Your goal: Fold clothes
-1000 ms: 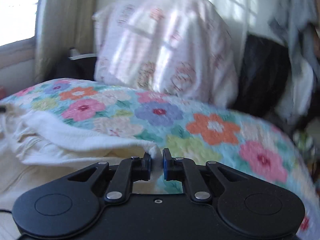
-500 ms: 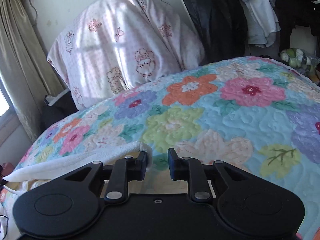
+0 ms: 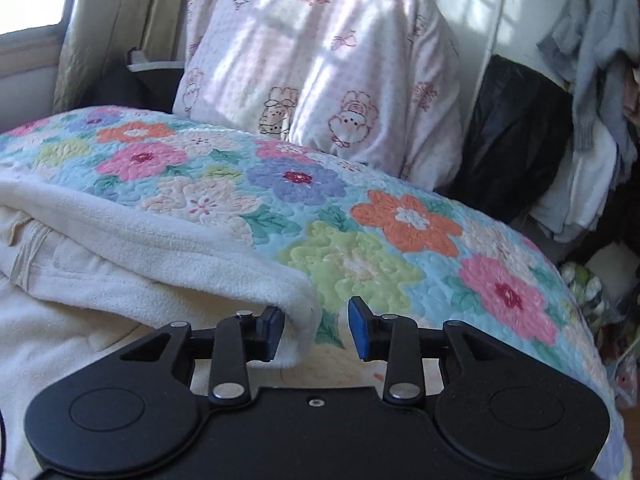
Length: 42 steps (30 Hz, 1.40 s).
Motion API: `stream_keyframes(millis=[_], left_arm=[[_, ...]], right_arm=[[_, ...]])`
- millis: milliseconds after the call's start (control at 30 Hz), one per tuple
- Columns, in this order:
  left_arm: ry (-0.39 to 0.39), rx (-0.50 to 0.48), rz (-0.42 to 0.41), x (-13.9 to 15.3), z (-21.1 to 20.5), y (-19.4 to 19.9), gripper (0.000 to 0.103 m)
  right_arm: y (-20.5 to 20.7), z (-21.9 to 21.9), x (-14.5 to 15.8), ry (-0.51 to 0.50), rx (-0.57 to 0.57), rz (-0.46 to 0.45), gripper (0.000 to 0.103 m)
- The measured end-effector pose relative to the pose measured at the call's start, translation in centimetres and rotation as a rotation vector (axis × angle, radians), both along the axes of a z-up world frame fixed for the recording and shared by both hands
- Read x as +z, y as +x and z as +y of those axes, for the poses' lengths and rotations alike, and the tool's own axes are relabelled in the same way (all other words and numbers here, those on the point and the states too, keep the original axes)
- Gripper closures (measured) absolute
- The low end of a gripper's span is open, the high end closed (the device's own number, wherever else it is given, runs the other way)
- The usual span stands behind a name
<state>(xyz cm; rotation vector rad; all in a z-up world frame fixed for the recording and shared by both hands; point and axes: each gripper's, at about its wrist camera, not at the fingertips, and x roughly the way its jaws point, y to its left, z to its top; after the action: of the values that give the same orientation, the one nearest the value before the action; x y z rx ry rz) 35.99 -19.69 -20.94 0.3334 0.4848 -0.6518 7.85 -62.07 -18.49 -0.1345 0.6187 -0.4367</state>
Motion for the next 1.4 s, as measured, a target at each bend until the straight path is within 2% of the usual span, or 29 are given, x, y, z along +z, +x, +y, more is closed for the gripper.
stream_keyframes(millis=[67, 100, 133, 167, 200, 233, 267, 333, 400, 433, 467, 533, 567, 600, 667, 700, 733, 800, 833, 933, 1000, 1067, 1133, 1167, 1200, 1267, 1333, 1367, 1400], left_arm=[[-0.048, 0.011, -0.039, 1.5, -0.2, 0.3, 0.099], [-0.073, 0.017, -0.059, 2.2, -0.3, 0.4, 0.099], [-0.167, 0.015, -0.038, 3.3, 0.6, 0.8, 0.099], [-0.264, 0.014, -0.015, 4.3, 1.4, 1.1, 0.099], [-0.361, 0.012, 0.008, 5.4, 2.3, 1.5, 0.099], [-0.438, 0.04, 0.068, 5.6, 3.2, 2.3, 0.099], [-0.514, 0.069, 0.131, 5.9, 4.0, 3.2, 0.099], [-0.454, 0.108, 0.185, 5.1, 3.7, 4.1, 0.098], [-0.389, 0.146, 0.237, 4.2, 3.4, 5.0, 0.098], [-0.451, 0.121, 0.255, 4.5, 4.1, 4.6, 0.099], [-0.517, 0.094, 0.272, 4.8, 4.7, 4.1, 0.099], [-0.52, 0.046, 0.234, 5.2, 5.7, 2.7, 0.099], [-0.519, 0.022, 0.215, 5.3, 6.2, 2.0, 0.098], [-0.434, 0.017, 0.18, 4.9, 6.2, 1.5, 0.098], [-0.273, 0.0, 0.215, 2.7, 6.2, 1.3, 0.097], [-0.203, -0.008, 0.256, 1.3, 6.3, 1.3, 0.097], [-0.149, -0.027, 0.279, 0.3, 6.2, 1.0, 0.097], [-0.076, -0.043, 0.257, -0.8, 5.8, -0.1, 0.097], [-0.067, -0.044, 0.246, -1.0, 5.7, -0.5, 0.097], [-0.099, -0.03, 0.255, -0.9, 5.7, -0.2, 0.096], [-0.103, -0.024, 0.275, -0.8, 5.5, 0.2, 0.096], [-0.057, -0.022, 0.276, -1.0, 5.1, 0.4, 0.097], [0.007, -0.04, 0.236, -0.7, 4.0, 0.4, 0.098], [0.034, -0.052, 0.219, -0.3, 3.4, 0.8, 0.098], [0.053, -0.065, 0.207, 0.5, 2.6, 1.6, 0.098], [0.042, -0.057, 0.211, 2.4, 1.1, 4.1, 0.098], [-0.065, 0.065, 0.311, 5.2, -0.9, 9.5, 0.097], [-0.132, 0.117, 0.367, 5.9, -1.5, 11.9, 0.095], [-0.185, 0.166, 0.415, 6.1, -2.2, 14.4, 0.092]], right_arm=[[1.4, 0.4, 0.4, -0.066, 0.06, 0.028, 0.064], [1.7, 0.3, 1.0, -0.065, 0.077, 0.004, 0.065], [2.1, 0.3, 1.6, -0.064, 0.095, -0.02, 0.066], [2.4, 0.2, 2.2, -0.059, 0.112, -0.047, 0.076], [2.0, -0.5, 3.4, 0.024, 0.114, -0.125, 0.091], [1.7, -1.2, 4.6, 0.109, 0.115, -0.202, 0.092], [1.1, -2.6, 5.3, 0.239, 0.099, -0.288, 0.092], [0.2, -5.8, 5.1, 0.481, 0.037, -0.401, 0.093], [0.2, -8.5, 3.5, 0.669, -0.038, -0.417, 0.093], [0.2, -8.7, 3.3, 0.689, -0.048, -0.402, 0.093], [-0.4, -8.3, 3.6, 0.724, -0.019, -0.442, 0.093], [-1.7, -7.4, 4.2, 0.789, 0.04, -0.518, 0.093], [-2.1, -6.5, 4.2, 0.709, 0.062, -0.472, 0.093], [-2.5, -5.6, 4.2, 0.63, 0.081, -0.422, 0.093], [-2.1, -4.8, 1.9, 0.497, 0.037, -0.186, 0.093], [-2.1, -4.7, 0.4, 0.47, 0.015, -0.096, 0.093], [-2.6, -4.8, -0.7, 0.461, 0.013, -0.053, 0.093], [-3.3, -4.9, -1.4, 0.474, 0.0, -0.057, 0.091], [-3.4, -5.0, -1.6, 0.487, -0.018, -0.071, 0.09], [-3.2, -5.1, -1.7, 0.525, -0.031, -0.074, 0.089], [-3.0, -5.1, -1.8, 0.559, -0.041, -0.076, 0.075], [-2.7, -5.5, -2.8, 0.638, -0.045, -0.091, 0.063], [-1.7, -6.4, -3.8, 0.724, -0.033, -0.09, 0.065], [-1.5, -6.8, -3.3, 0.733, -0.026, -0.139, 0.082], [-1.3, -7.2, -2.8, 0.743, -0.019, -0.189, 0.09], [-0.5, -9.0, -0.7, 0.789, -0.017, -0.289, 0.092], [1.5, -11.9, 0.7, 0.928, -0.039, -0.379, 0.092], [3.2, -13.5, 0.6, 1.03, -0.073, -0.381, 0.092], [4.9, -15.1, 0.5, 1.129, -0.11, -0.381, 0.087]])
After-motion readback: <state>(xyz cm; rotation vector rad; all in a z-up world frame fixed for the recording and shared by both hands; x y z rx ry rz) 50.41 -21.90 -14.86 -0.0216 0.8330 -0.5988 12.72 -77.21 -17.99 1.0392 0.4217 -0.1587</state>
